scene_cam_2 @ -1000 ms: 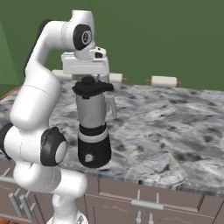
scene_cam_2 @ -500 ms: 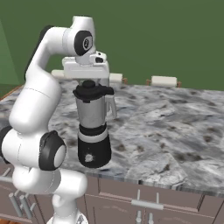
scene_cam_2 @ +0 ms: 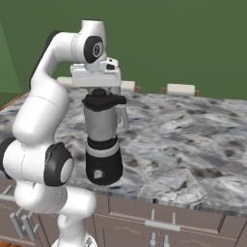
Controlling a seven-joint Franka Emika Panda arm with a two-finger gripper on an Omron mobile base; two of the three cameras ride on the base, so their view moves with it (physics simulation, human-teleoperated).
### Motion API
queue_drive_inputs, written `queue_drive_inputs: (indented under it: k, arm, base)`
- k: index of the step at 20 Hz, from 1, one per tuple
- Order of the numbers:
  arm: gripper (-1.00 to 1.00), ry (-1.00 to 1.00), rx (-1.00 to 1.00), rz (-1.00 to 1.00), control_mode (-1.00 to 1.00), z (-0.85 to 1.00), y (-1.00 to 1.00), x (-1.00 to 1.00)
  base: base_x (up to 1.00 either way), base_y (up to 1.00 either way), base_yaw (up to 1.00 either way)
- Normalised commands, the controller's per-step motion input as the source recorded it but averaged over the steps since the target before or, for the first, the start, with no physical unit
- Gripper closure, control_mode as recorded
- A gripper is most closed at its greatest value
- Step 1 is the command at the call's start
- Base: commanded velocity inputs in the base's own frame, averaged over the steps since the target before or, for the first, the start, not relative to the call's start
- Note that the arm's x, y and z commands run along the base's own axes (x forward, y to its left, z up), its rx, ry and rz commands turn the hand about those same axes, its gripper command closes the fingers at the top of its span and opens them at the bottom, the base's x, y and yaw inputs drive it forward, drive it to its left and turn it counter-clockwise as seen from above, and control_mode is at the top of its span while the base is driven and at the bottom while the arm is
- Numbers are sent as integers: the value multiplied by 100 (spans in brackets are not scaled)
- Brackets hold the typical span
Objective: Close the lid blender by securely placing the lid on top.
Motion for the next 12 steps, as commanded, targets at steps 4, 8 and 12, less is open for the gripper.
queue_drive_inputs:
  k: [4, 8, 12]
  arm:
    - [100, 0, 0, 0, -100, -1, 0, 35]
    - [100, 0, 0, 0, -100, -3, 0, 24]
    - [100, 0, 0, 0, -100, -15, 0, 0]
  base:
    - [0, 0, 0]
    - [0, 0, 0]
    - [0, 0, 0]
